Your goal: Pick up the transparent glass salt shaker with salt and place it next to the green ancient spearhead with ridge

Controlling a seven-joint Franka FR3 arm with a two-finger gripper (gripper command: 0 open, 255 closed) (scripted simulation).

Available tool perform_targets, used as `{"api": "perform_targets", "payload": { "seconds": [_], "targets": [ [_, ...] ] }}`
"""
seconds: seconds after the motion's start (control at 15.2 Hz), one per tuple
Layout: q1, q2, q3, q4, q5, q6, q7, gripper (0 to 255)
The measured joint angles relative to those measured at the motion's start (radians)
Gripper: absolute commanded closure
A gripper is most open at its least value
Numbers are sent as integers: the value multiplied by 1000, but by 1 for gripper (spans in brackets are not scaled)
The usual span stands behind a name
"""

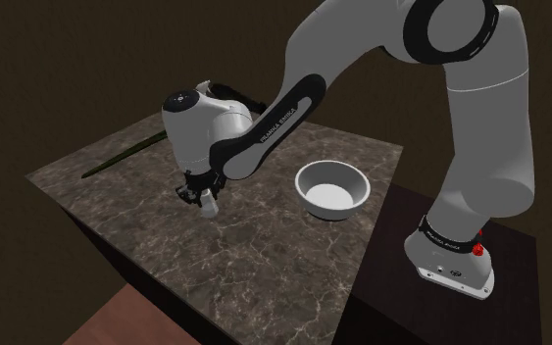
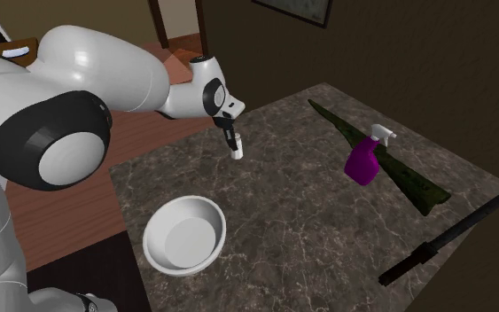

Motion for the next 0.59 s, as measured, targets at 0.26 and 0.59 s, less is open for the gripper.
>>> {"api": "perform_targets", "payload": {
  "seconds": [0.26, 0.59],
  "targets": [
    [0, 0, 0, 0, 0, 0, 0, 255],
    [-6, -16, 7, 5, 14, -19, -12, 255]
  ]
}}
